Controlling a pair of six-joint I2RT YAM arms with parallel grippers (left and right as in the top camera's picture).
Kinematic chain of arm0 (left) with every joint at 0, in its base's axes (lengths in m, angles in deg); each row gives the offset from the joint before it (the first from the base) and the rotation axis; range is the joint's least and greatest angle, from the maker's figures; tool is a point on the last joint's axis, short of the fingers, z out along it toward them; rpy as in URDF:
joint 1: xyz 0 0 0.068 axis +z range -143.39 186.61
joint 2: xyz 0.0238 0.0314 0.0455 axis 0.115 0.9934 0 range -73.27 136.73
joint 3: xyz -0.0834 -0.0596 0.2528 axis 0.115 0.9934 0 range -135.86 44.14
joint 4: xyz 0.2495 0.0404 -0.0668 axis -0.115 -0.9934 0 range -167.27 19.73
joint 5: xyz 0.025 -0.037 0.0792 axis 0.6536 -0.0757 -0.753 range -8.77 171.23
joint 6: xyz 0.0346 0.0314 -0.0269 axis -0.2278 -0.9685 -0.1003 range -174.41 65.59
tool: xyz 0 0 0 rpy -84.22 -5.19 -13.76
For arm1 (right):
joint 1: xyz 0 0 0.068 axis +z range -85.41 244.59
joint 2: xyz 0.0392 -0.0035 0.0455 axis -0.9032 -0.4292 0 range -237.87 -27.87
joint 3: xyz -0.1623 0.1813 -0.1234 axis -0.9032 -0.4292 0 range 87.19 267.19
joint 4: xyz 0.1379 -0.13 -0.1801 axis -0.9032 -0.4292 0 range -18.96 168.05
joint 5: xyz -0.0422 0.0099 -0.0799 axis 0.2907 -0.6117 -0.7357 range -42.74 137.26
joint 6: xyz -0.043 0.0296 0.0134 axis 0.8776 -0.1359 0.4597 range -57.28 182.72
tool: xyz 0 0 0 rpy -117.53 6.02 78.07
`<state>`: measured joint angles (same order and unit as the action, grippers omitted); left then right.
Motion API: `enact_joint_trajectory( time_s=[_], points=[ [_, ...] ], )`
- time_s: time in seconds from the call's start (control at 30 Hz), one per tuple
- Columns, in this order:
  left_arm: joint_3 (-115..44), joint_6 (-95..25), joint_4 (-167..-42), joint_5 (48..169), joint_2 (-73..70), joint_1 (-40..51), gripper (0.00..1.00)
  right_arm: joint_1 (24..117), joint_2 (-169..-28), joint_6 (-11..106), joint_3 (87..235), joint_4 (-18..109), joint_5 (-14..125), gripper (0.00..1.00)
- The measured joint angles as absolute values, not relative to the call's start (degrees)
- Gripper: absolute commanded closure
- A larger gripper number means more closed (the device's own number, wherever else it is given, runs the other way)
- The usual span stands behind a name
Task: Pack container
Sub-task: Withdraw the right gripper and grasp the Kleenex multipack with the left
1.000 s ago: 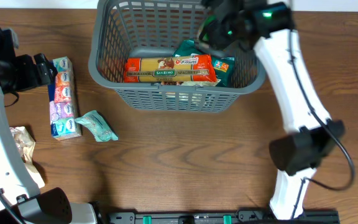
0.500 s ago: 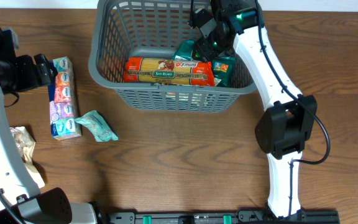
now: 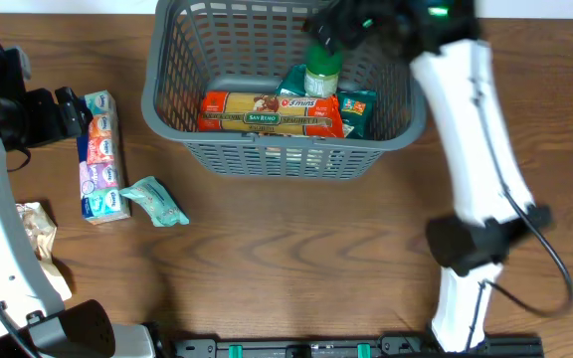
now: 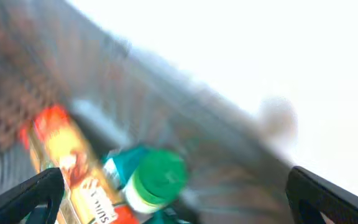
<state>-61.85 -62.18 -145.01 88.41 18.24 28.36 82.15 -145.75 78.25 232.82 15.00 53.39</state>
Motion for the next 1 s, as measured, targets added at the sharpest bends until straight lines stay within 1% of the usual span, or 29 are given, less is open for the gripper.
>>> enact_joint_trajectory(
  time_s=[0.1,0.17,0.23,0.37,0.47,0.6,0.77,1.0],
  points=[
    [-61.85,-62.27,-145.16,88.39,18.24,28.36,0.01,78.10,-137.60,72.02,235.24,13.93,47.60,0.01],
    [-61.85,-62.90,-145.23,88.39,18.24,28.36,0.01,73.34,-133.65,67.67,236.25,10.50,44.56,0.01],
    [-61.85,-64.06,-145.23,88.39,18.24,28.36,0.01,66.52,-131.09,62.63,236.97,5.18,41.76,0.01],
    [-61.85,-66.79,-144.99,88.39,18.63,28.36,0.02,57.71,-132.27,56.31,235.53,-3.91,40.56,0.01],
    [-61.85,-68.17,-144.68,88.41,20.84,28.36,0.02,54.19,-135.68,53.90,231.35,-5.00,40.86,0.01],
    [-61.90,-68.91,-143.94,88.34,28.47,28.36,0.01,51.92,-139.98,52.40,223.35,-2.57,41.24,0.01],
    [-61.83,-69.50,-142.23,88.32,40.44,28.36,0.01,51.53,-142.87,51.76,214.56,2.15,41.56,0.01],
    [-61.81,-69.52,-140.11,88.10,49.54,28.12,0.01,51.53,-143.35,51.52,204.25,10.12,41.69,0.01]
  ],
)
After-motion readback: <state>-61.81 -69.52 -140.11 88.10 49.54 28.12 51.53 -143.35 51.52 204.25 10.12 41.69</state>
